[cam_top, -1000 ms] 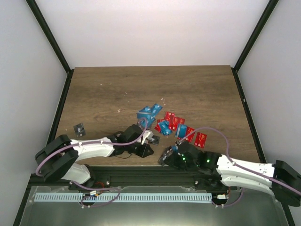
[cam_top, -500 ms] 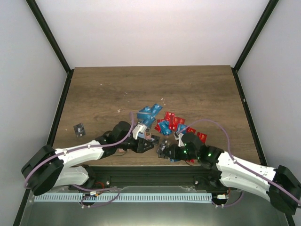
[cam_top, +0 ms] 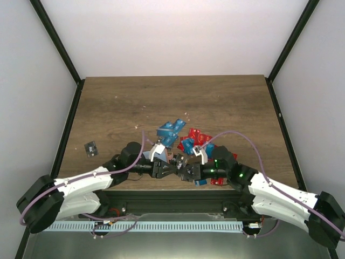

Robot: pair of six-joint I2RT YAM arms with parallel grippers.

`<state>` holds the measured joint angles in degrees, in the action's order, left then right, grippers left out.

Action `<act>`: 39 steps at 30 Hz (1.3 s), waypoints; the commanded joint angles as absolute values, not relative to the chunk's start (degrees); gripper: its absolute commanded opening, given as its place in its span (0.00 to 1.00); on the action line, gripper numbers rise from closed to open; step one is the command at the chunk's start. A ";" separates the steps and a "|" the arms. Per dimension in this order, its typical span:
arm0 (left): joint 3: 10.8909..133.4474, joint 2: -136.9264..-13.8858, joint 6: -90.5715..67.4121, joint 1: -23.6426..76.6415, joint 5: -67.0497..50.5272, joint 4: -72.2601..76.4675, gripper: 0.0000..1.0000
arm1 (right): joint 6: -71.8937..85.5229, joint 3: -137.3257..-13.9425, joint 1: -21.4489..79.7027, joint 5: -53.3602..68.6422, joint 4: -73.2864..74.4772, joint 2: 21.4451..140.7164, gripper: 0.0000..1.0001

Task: Put the credit cards into the card holder

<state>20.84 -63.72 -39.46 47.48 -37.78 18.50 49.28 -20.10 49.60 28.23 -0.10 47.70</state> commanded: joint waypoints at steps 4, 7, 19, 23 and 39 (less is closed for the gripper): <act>20.61 -58.90 -39.17 47.49 -37.98 20.39 0.52 | 44.05 -23.94 49.31 39.47 -7.48 48.13 0.01; 21.28 -55.39 -37.45 47.49 -34.69 15.62 0.54 | 42.09 -25.48 49.31 40.16 -6.02 48.24 0.01; 20.93 -46.45 -35.05 47.50 -32.87 9.77 0.49 | 37.68 -27.78 49.31 46.94 -5.97 52.54 0.01; 20.07 -46.30 -36.54 47.59 -35.72 14.07 0.21 | 37.38 -27.95 49.31 48.85 -7.79 53.54 0.01; 15.56 -37.82 -43.51 47.51 -25.92 16.82 0.04 | 43.85 -24.49 49.31 41.63 -23.23 56.54 0.29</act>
<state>16.03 -39.33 -42.19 47.59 -29.23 15.35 42.02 -24.82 49.25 42.81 -15.09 56.99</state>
